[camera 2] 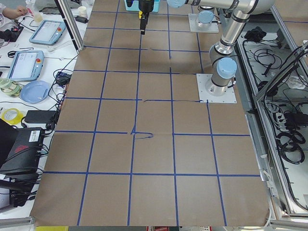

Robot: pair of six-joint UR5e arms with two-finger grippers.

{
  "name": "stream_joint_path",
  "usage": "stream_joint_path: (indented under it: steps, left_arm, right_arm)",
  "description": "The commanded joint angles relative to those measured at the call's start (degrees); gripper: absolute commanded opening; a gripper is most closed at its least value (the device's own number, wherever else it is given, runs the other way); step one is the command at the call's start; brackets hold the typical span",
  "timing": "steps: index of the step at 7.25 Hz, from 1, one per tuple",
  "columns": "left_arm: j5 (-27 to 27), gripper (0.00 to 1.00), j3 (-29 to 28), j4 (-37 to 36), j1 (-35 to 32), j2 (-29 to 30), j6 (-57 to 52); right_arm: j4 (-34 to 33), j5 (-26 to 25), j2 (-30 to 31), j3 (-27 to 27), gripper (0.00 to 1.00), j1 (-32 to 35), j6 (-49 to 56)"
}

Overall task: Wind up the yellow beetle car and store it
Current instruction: 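Lower the right gripper over the yellow car and close on it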

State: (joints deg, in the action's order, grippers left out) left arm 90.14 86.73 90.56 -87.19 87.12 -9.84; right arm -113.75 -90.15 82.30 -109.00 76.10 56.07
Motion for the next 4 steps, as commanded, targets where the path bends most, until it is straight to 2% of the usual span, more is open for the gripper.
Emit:
stream_joint_path:
  steps: [1, 3, 4]
  left_arm:
    - [-0.06, 1.00, 0.01, -0.04, 0.00, -0.02, 0.00]
    - [-0.06, 1.00, -0.07, -0.04, -0.17, -0.10, 0.00]
    - [-0.06, 1.00, 0.01, -0.04, -0.18, -0.02, 0.00]
  right_arm:
    - [-8.99, -0.64, -3.70, -2.89, 1.00, -1.12, 26.59]
    - [-12.97, -0.73, -6.78, -3.06, 1.00, -3.32, 44.13]
    - [-14.81, -0.64, -8.28, -2.89, 1.00, -4.54, 48.30]
